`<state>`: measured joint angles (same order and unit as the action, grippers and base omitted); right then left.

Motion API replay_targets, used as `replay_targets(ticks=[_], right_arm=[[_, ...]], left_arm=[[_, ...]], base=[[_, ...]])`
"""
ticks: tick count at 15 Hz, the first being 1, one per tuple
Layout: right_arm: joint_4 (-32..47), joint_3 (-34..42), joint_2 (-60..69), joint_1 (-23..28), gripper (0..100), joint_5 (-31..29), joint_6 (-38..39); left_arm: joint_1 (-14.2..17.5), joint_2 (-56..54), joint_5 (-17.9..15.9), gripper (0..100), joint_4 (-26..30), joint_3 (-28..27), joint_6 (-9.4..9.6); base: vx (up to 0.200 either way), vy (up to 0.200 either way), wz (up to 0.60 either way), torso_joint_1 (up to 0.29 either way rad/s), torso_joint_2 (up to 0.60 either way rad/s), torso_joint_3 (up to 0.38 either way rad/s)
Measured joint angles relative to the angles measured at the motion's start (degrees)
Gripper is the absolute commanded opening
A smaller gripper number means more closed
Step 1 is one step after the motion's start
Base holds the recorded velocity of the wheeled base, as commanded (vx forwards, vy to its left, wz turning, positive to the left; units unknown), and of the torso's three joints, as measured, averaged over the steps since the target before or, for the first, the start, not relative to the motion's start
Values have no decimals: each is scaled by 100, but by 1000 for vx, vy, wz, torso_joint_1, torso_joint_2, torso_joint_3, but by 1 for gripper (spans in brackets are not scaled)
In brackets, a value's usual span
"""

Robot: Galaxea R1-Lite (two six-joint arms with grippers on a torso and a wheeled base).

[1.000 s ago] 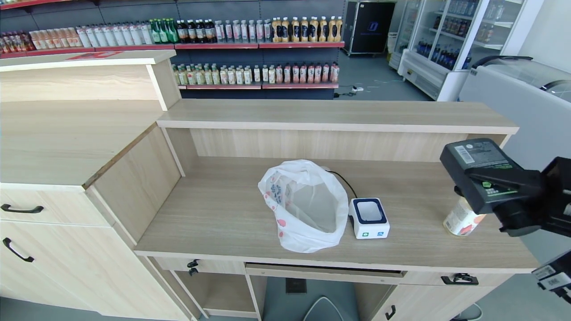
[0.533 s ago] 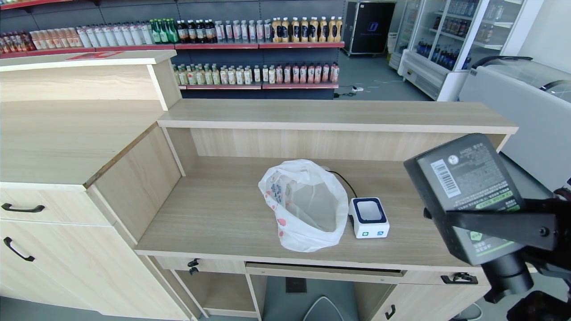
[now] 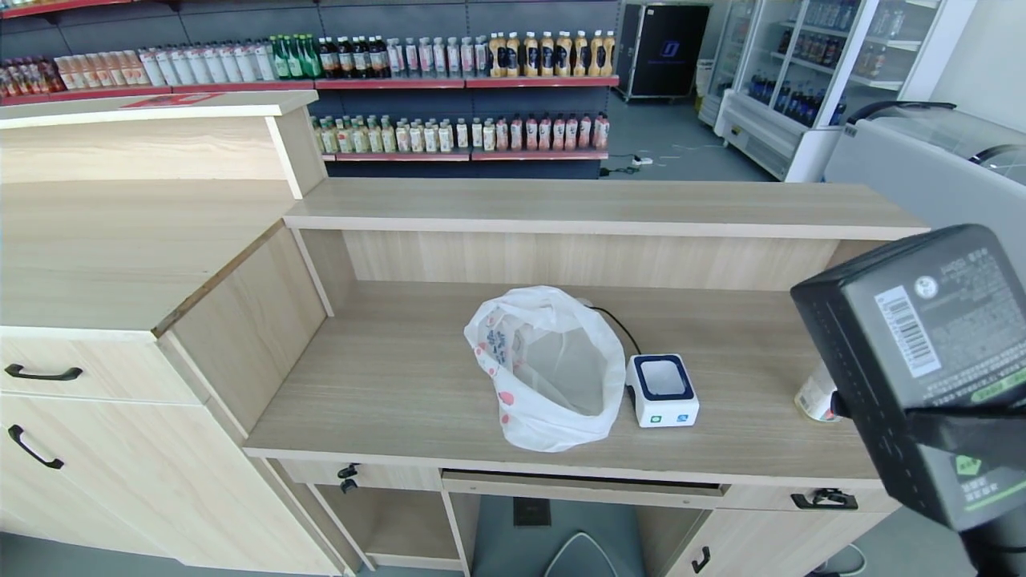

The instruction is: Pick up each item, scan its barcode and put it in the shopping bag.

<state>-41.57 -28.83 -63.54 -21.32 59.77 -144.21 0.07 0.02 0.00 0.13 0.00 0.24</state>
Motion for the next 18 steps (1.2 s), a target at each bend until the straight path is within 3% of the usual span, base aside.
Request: replay_targets(ticks=[4,18], right_arm=[[1302,67,579,-194,0,211,-283],[1760,41,1134,-255,0,226,-375]], left_arm=[[-2,0,0,100,0,0,2],[0,0,0,100,2,0,2]], base=[[0,0,0,0,0,0],[0,0,0,0,0,0]])
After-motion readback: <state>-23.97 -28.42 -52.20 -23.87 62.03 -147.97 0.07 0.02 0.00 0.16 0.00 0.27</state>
